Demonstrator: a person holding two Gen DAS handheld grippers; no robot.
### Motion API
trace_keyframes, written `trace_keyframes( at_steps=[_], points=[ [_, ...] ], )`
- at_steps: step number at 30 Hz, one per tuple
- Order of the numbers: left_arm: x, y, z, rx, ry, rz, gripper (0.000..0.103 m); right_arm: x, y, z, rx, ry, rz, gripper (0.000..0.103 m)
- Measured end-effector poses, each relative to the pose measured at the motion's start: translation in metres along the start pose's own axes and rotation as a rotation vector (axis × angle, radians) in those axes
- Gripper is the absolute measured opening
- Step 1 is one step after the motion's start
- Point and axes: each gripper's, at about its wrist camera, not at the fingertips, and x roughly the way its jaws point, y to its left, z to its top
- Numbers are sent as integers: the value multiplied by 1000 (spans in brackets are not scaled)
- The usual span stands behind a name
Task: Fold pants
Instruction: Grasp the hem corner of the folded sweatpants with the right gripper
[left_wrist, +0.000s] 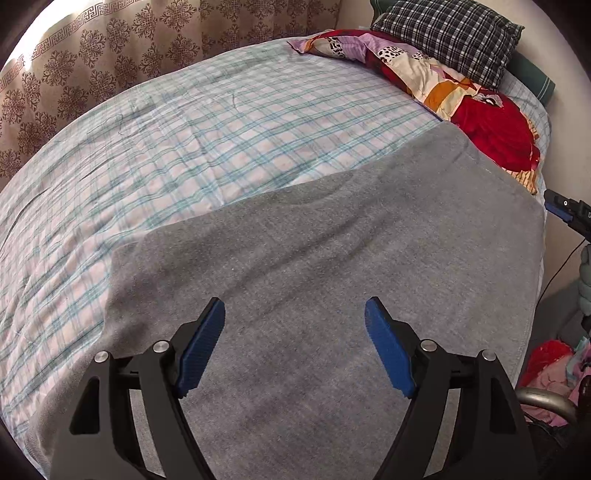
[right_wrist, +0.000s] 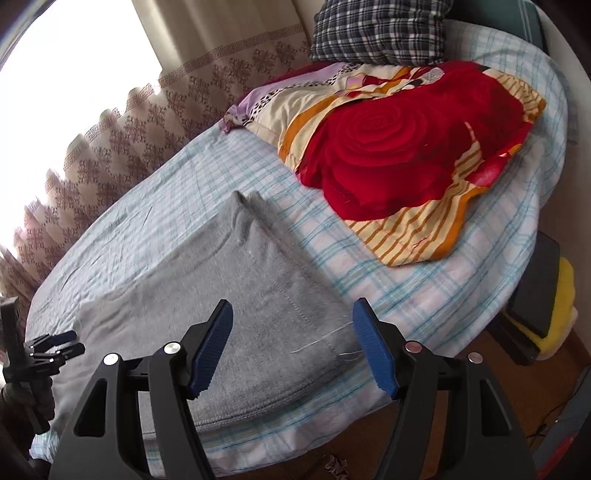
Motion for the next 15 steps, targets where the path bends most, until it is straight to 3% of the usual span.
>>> trace_keyframes(
  at_steps=[5,7,15],
  points=[
    [5,-21,11,15,8,-19,79,9,-22,-10,61,41,-3,65],
    [5,-27,17,12,4,-33,79,19,-25,-15,79,65,16,56],
    [8,-53,38,23,0,-74,80,34,-27,-21,106,69,40,37]
  ],
)
